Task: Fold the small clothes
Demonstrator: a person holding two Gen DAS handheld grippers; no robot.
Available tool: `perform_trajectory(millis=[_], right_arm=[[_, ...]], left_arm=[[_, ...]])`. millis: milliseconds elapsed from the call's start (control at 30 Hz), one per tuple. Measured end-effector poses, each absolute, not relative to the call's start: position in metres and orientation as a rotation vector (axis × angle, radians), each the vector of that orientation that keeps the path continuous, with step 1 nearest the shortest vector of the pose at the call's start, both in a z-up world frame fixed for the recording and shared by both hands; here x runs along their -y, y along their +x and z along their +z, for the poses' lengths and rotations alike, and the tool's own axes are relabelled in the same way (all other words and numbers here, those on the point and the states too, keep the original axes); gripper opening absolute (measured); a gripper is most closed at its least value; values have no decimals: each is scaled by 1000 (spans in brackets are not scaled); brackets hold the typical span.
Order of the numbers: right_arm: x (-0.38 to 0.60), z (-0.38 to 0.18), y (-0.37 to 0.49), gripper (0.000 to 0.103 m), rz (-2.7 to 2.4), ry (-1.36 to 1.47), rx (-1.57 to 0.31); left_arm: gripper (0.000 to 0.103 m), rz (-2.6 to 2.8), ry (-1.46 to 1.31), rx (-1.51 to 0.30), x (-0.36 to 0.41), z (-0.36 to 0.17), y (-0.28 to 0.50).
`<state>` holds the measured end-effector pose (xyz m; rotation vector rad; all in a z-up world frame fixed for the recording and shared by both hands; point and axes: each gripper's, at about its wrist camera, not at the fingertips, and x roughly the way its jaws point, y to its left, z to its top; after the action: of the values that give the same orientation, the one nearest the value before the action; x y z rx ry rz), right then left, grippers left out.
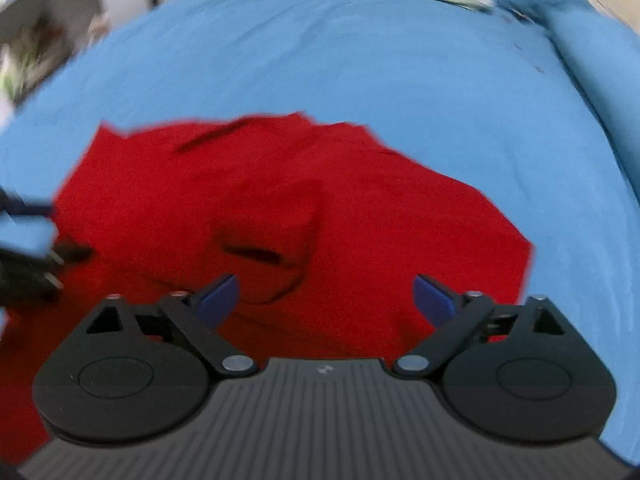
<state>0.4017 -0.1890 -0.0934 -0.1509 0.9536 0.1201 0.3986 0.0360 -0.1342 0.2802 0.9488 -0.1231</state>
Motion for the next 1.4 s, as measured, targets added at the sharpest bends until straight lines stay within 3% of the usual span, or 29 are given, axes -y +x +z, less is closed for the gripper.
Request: perform_trajectory(millis=[100,167,233,267,500,567,633,767,800,867,900,1133,1200,1400], right_arm=[[164,-119,420,82,123,-217,-964],[159,-131,434,67,101,-195,-988],[165,-137,443,44,72,-117,-1010],[170,-134,444,41,38,-72,-1000],[251,-129,417,46,-139,407,-953],[259,-136,409,51,-122,464,-954],[262,-137,405,62,-101,484,-946],[260,-139,408,66,-137,509,-916],[259,-140,416,62,-168,517,-913],[262,-140,424,31,-226,513,-929],[263,-139,427,20,-251,495,-942],[274,-85,419,20,-280,358,-807],[289,-74,411,20,-322,355,-770],[320,-102,395,20,-385,331,-841]], left_arm=[[73,-86,250,-966,-59,-143,399],[73,-68,229,-974,-65,-151,406],[73,-51,209,-983,-66,-155,405],[73,-42,191,-987,-70,-156,404],[73,-32,122,-1000,-87,-150,394],[73,-43,132,-997,-87,-150,390],[73,-57,146,-992,-90,-154,393],[73,-62,159,-976,-94,-157,394],[73,-57,161,-971,-95,-157,395],[73,-42,164,-959,-96,-157,396],[72,-37,163,-957,-96,-158,398],[58,-43,162,-928,-90,-158,409],[49,-57,146,-930,-89,-158,411],[47,-3,99,-965,-90,-161,411]])
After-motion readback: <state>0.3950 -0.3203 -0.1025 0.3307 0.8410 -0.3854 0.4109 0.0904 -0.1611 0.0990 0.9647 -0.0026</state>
